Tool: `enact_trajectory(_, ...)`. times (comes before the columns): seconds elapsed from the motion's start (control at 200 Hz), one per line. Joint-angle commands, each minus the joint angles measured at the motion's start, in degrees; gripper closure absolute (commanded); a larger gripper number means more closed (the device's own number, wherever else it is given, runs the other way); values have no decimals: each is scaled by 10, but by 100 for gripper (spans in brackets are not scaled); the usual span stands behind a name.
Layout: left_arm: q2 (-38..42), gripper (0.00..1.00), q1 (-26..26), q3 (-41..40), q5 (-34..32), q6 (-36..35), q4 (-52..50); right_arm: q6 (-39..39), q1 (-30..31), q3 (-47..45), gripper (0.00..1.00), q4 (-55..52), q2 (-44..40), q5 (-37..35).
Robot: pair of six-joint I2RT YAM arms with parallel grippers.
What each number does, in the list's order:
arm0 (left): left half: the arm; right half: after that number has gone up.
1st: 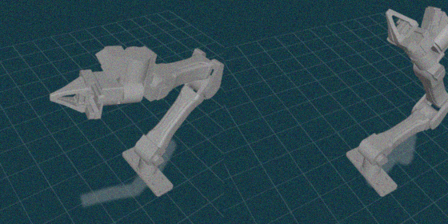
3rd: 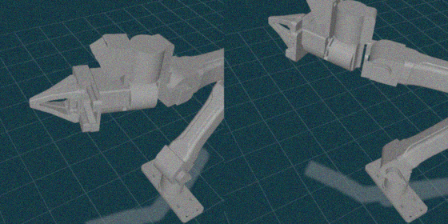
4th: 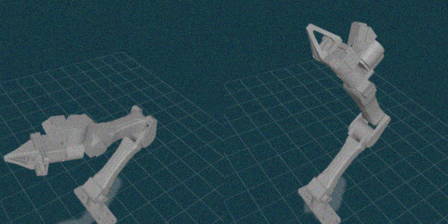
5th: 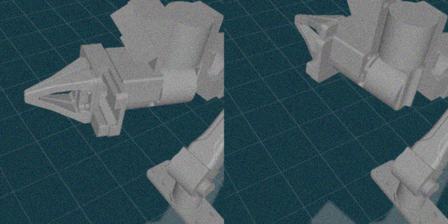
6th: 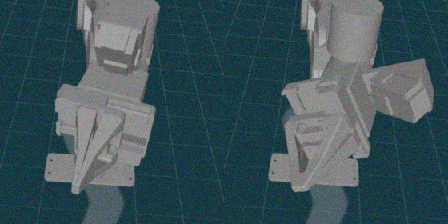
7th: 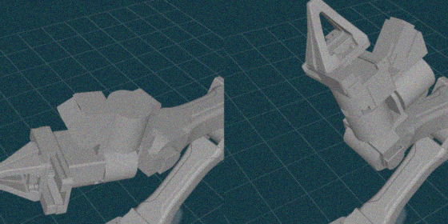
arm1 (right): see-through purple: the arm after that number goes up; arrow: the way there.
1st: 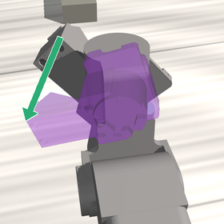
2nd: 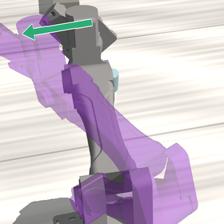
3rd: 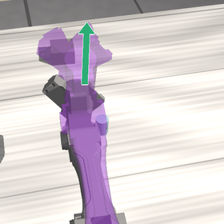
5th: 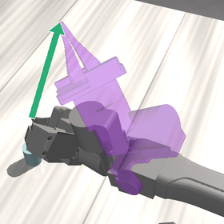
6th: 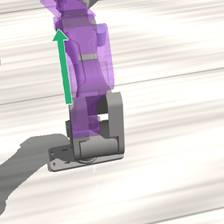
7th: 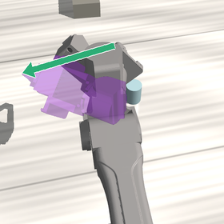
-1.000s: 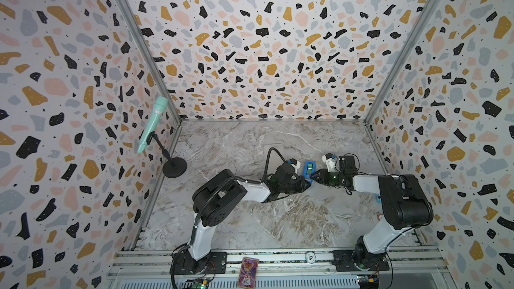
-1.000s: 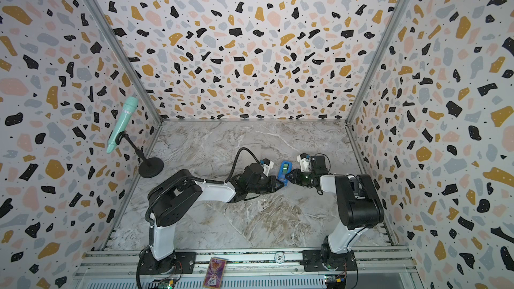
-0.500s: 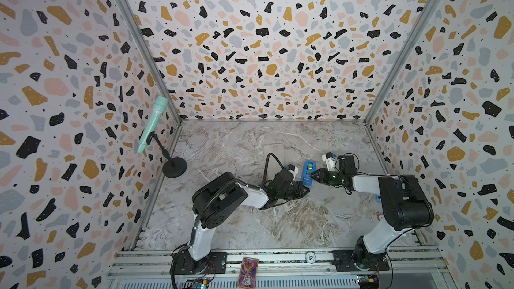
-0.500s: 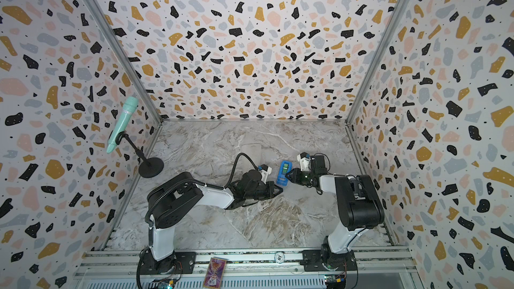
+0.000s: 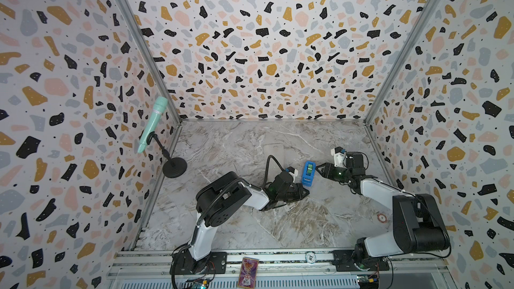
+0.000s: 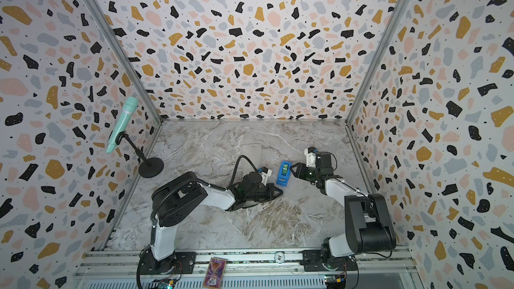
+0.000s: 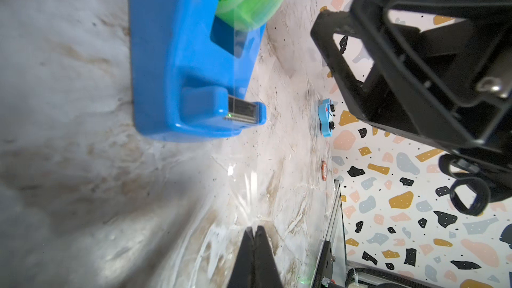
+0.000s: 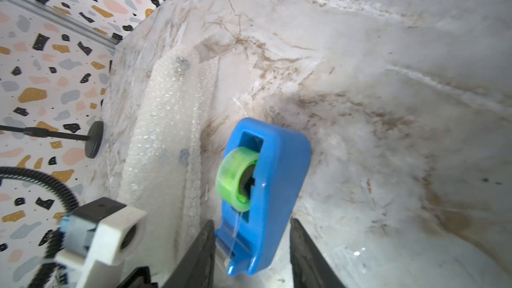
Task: Wrap wine bottles in bubble wrap
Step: Tear off the tape using the Tape Cutter.
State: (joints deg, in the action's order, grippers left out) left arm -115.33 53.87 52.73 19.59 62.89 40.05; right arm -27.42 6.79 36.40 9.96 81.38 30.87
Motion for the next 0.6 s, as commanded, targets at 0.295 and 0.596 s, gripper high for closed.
enact_trajectory(0.295, -6, 100, 5, -8, 13, 2, 14, -92, 84, -73, 68, 1, -37, 13)
enact_trajectory(0.596, -5, 100, 6, -4, 18, -1, 16, -107, 84, -74, 77, 53, 5, 16)
